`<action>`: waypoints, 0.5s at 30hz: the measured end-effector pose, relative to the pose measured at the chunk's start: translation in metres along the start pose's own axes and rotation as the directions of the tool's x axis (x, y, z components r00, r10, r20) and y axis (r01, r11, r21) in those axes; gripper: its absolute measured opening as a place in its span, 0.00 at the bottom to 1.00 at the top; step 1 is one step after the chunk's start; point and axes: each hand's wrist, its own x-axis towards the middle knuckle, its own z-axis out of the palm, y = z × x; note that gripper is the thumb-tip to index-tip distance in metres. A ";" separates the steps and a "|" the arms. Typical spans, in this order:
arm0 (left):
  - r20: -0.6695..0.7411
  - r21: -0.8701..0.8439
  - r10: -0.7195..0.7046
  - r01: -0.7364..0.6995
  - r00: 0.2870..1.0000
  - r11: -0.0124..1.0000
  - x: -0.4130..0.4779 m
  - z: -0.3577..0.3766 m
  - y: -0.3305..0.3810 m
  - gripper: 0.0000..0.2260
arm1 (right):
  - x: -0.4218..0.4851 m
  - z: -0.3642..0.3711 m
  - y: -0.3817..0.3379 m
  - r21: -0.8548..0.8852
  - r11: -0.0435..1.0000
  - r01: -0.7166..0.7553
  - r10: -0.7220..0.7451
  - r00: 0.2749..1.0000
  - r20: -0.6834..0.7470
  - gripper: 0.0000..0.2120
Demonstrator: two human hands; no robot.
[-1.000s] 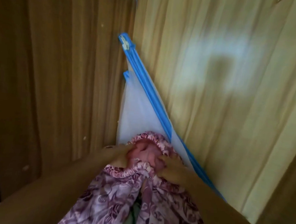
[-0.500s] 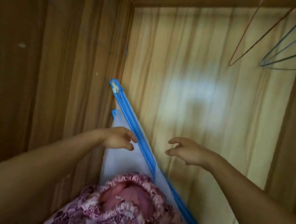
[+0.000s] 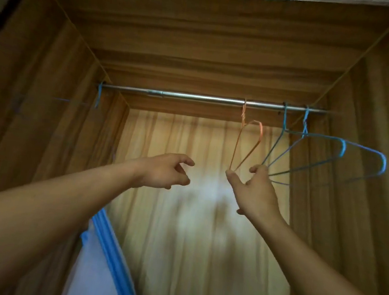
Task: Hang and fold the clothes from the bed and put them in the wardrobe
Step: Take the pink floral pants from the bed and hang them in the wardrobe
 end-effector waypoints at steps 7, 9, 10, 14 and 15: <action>-0.093 -0.062 0.056 -0.062 0.994 0.996 0.024 0.005 0.013 0.26 | 0.022 -0.030 -0.046 0.113 0.894 0.434 -0.415 0.896 -0.159 0.28; -0.114 -0.070 0.070 -0.079 0.991 0.994 0.027 0.007 0.014 0.27 | 0.031 -0.032 -0.053 0.092 0.898 0.430 -0.416 0.899 -0.139 0.20; -0.120 -0.076 0.077 -0.087 0.990 0.993 0.028 0.007 0.015 0.27 | 0.035 -0.034 -0.056 0.097 0.903 0.419 -0.404 0.904 -0.142 0.16; -0.131 -0.077 0.090 -0.100 0.987 0.992 0.028 0.007 0.020 0.27 | 0.041 -0.043 -0.065 0.183 0.885 0.428 -0.397 0.899 -0.183 0.10; -0.135 -0.075 0.094 -0.104 0.986 0.992 0.027 0.006 0.020 0.26 | 0.041 -0.045 -0.068 0.219 0.874 0.434 -0.398 0.897 -0.193 0.13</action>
